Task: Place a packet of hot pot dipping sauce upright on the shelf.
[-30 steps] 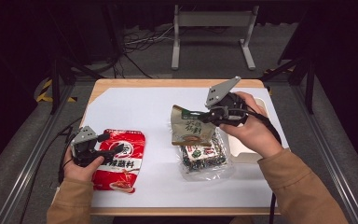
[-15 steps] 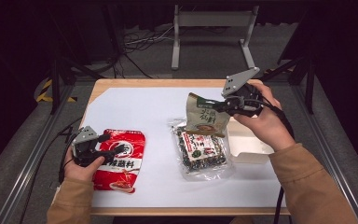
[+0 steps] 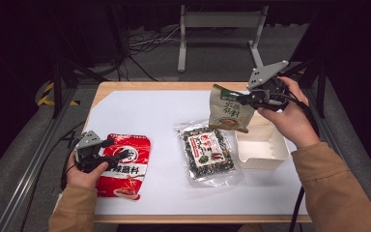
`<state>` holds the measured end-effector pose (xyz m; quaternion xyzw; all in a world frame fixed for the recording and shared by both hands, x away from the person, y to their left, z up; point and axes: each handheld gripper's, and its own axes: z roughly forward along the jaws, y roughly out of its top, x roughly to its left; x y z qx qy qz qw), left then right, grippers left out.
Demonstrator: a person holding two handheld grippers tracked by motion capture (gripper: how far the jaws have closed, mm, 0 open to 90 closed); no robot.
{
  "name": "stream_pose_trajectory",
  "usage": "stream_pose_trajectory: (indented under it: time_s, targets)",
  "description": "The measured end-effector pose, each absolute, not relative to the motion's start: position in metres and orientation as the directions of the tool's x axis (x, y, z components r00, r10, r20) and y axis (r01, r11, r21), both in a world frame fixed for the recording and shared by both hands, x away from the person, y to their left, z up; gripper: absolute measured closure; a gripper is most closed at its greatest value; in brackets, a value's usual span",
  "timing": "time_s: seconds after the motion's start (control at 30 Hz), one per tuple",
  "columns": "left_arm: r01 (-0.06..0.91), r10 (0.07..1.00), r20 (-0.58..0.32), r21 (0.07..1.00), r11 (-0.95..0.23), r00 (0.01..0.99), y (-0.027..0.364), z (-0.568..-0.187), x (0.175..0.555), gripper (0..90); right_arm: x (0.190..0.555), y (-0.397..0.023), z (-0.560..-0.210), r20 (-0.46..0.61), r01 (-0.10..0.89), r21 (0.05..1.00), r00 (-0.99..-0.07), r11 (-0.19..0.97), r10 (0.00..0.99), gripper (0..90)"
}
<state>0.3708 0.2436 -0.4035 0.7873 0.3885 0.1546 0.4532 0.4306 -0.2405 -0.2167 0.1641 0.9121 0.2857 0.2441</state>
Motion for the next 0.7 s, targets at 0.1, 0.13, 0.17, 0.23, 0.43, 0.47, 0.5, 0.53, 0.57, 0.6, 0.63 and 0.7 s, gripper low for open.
stream_pose_trajectory:
  time_s: [0.1,0.13,0.17,0.23,0.43,0.47,0.5,0.53,0.57,0.6,0.63,0.7]
  targets:
    - [0.48,0.754,-0.115,0.83,-0.286,0.647,0.244,-0.404,0.369,25.3,0.433,-0.247,-0.213,-0.363,0.167,0.599,-0.816,0.784,0.451,89.5]
    - [0.481,0.756,-0.117,0.831,-0.282,0.645,0.245,-0.404,0.369,25.4,0.434,-0.249,-0.212,-0.366,0.167,0.599,-0.813,0.783,0.453,89.5]
    - [0.476,0.756,-0.111,0.832,-0.284,0.645,0.246,-0.404,0.368,25.4,0.435,-0.25,-0.212,-0.364,0.172,0.603,-0.81,0.779,0.46,89.5]
    - [0.48,0.758,-0.114,0.831,-0.281,0.642,0.246,-0.404,0.368,25.3,0.437,-0.253,-0.21,-0.369,0.169,0.602,-0.808,0.78,0.46,89.5]
    - [0.484,0.766,-0.113,0.83,-0.277,0.633,0.25,-0.405,0.364,25.4,0.443,-0.262,-0.208,-0.381,0.161,0.599,-0.804,0.784,0.456,89.5]
    - [0.489,0.772,-0.116,0.829,-0.271,0.625,0.252,-0.405,0.362,25.4,0.445,-0.265,-0.208,-0.392,0.16,0.595,-0.798,0.788,0.458,89.5]
    - [0.489,0.772,-0.116,0.829,-0.271,0.625,0.252,-0.405,0.362,25.4,0.445,-0.265,-0.208,-0.392,0.16,0.595,-0.798,0.788,0.458,89.5]
    - [0.49,0.775,-0.118,0.83,-0.267,0.621,0.254,-0.405,0.361,25.4,0.447,-0.268,-0.207,-0.404,0.153,0.591,-0.794,0.792,0.455,89.5]
    - [0.49,0.775,-0.118,0.83,-0.267,0.621,0.254,-0.405,0.361,25.4,0.447,-0.268,-0.207,-0.404,0.153,0.591,-0.794,0.792,0.455,89.5]
    - [0.494,0.775,-0.122,0.829,-0.264,0.62,0.254,-0.405,0.36,25.4,0.449,-0.27,-0.207,-0.409,0.151,0.589,-0.791,0.794,0.454,89.5]
    - [0.491,0.777,-0.117,0.83,-0.266,0.619,0.255,-0.406,0.36,25.4,0.45,-0.271,-0.207,-0.414,0.148,0.587,-0.79,0.796,0.452,89.5]
    - [0.493,0.779,-0.118,0.829,-0.264,0.615,0.256,-0.406,0.359,25.4,0.453,-0.276,-0.207,-0.422,0.147,0.583,-0.785,0.799,0.453,89.5]
